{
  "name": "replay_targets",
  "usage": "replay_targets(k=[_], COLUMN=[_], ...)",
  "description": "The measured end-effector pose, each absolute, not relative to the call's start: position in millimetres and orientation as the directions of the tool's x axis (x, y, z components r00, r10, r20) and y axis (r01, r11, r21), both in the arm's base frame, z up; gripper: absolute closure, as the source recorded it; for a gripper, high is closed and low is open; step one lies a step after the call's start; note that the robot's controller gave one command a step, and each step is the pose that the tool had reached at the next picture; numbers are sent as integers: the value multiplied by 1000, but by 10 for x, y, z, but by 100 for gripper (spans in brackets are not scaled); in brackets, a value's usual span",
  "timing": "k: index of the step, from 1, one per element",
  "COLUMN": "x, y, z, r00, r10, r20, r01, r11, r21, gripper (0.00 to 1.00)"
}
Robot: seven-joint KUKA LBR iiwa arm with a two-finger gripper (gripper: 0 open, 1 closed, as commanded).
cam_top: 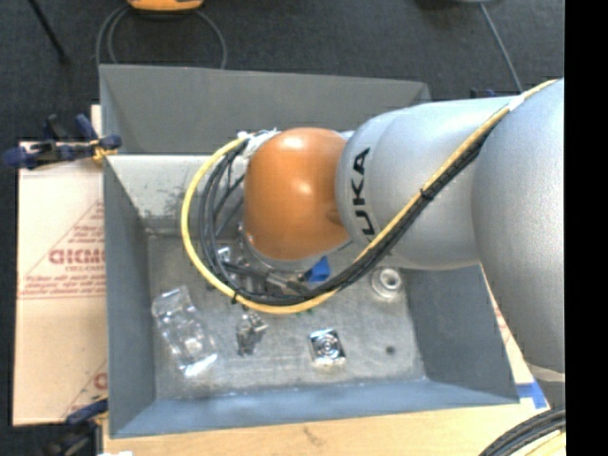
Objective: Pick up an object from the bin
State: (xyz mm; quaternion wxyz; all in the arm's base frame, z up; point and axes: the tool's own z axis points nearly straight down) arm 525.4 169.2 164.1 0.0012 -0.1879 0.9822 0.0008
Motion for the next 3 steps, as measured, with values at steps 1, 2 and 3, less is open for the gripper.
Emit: replay_targets(k=[1, 2, 3], x=[5773, 5488, 5337], y=[2097, 1693, 1840], z=[1454, 769, 759], r00=[-937, -836, -779], r10=[-348, -549, -627], r20=[-9, -4, -7], r01=[-348, -549, -627], r11=[937, 836, 779], r21=[2, -1, -23], gripper=[0, 0, 0])
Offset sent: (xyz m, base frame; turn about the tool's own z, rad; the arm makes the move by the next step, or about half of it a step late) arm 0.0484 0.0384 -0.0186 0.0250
